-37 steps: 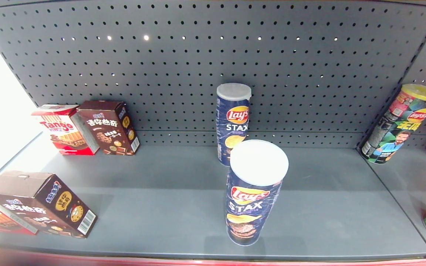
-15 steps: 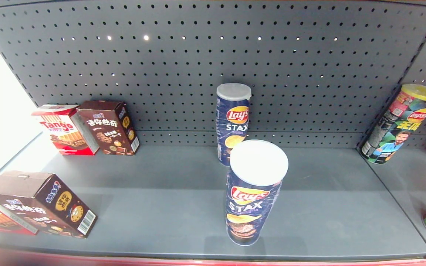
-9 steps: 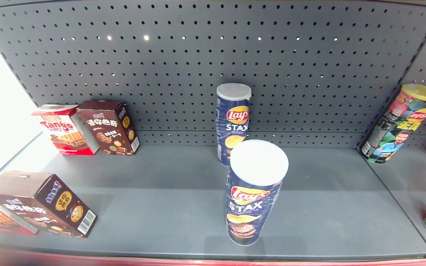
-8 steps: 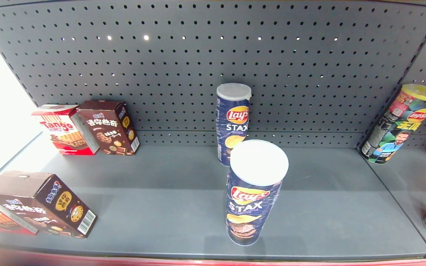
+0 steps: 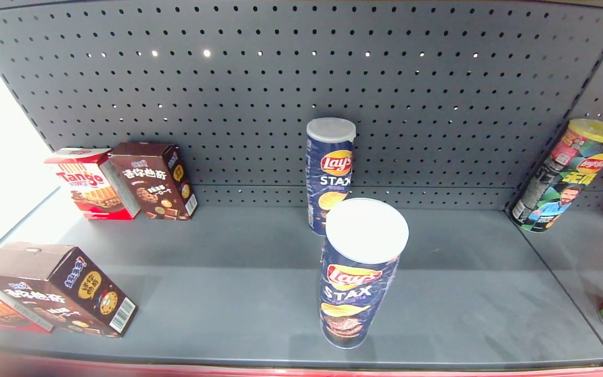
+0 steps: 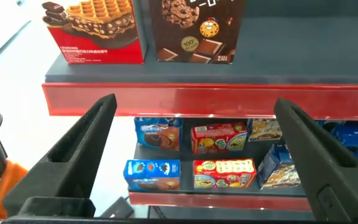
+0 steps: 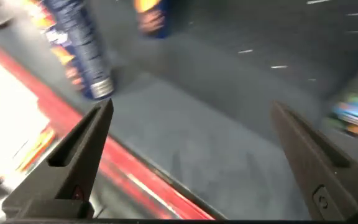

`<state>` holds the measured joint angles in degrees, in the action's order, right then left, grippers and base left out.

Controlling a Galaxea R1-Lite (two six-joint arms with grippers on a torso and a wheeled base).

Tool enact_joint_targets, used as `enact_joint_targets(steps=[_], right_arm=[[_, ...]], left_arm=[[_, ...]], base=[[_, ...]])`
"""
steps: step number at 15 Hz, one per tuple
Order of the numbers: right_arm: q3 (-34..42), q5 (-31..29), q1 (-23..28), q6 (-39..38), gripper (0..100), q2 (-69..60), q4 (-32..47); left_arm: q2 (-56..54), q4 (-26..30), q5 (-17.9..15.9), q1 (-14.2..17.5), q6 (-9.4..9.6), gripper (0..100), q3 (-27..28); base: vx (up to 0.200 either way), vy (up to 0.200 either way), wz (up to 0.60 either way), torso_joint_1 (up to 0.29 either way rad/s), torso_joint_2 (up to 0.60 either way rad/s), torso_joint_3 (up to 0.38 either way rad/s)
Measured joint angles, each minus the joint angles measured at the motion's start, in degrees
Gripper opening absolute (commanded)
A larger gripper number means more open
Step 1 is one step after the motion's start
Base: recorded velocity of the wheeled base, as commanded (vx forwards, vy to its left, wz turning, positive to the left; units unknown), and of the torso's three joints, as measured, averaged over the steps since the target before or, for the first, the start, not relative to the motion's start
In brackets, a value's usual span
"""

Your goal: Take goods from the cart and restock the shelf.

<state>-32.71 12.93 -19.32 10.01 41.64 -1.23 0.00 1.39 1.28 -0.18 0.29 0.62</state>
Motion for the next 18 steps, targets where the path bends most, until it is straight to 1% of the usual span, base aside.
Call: enact_joint_targets(steps=[2,4,5,7,9,15,18], right_arm=[[-1.5,-2.4,-7.3,0.0,100,6.1,-0.4],[-1.9,-3.7,-12.3,0.0,100,11.9,-2.6],[-1.9,-4.5,-13.9,0.0,100,14.4,-4.3],[-2.0,-8.1,-16.2,0.0,100,18.4,-5.5],[-2.4,-9.7,-18.1,-0.6,100,21.4,-5.7],[-3.8,-10.0,-23.5,-1.3,100,26.6,-5.8],[-5.7,-9.9,-25.4,-1.3,100,29.5,-6.8]], left_arm=[[0.0,0.0,0.0,0.0,-0.02,100,0.0],[0.0,0.0,0.0,0.0,-0.02,100,0.0],[0.0,0.0,0.0,0.0,-0.09,100,0.0],[0.0,0.0,0.0,0.0,-0.05,100,0.0],[0.0,0.0,0.0,0.0,-0.05,100,0.0],[0.0,0.0,0.0,0.0,-0.2,100,0.0],[0.0,0.0,0.0,0.0,-0.2,100,0.0]], base=[[0.0,0.0,0.0,0.0,0.0,0.0],[0.0,0.0,0.0,0.0,0.0,0.0],[0.0,0.0,0.0,0.0,0.0,0.0],[0.0,0.0,0.0,0.0,0.0,0.0],[0.0,0.0,0.0,0.0,0.0,0.0],[0.0,0.0,0.0,0.0,0.0,0.0],[0.0,0.0,0.0,0.0,0.0,0.0]])
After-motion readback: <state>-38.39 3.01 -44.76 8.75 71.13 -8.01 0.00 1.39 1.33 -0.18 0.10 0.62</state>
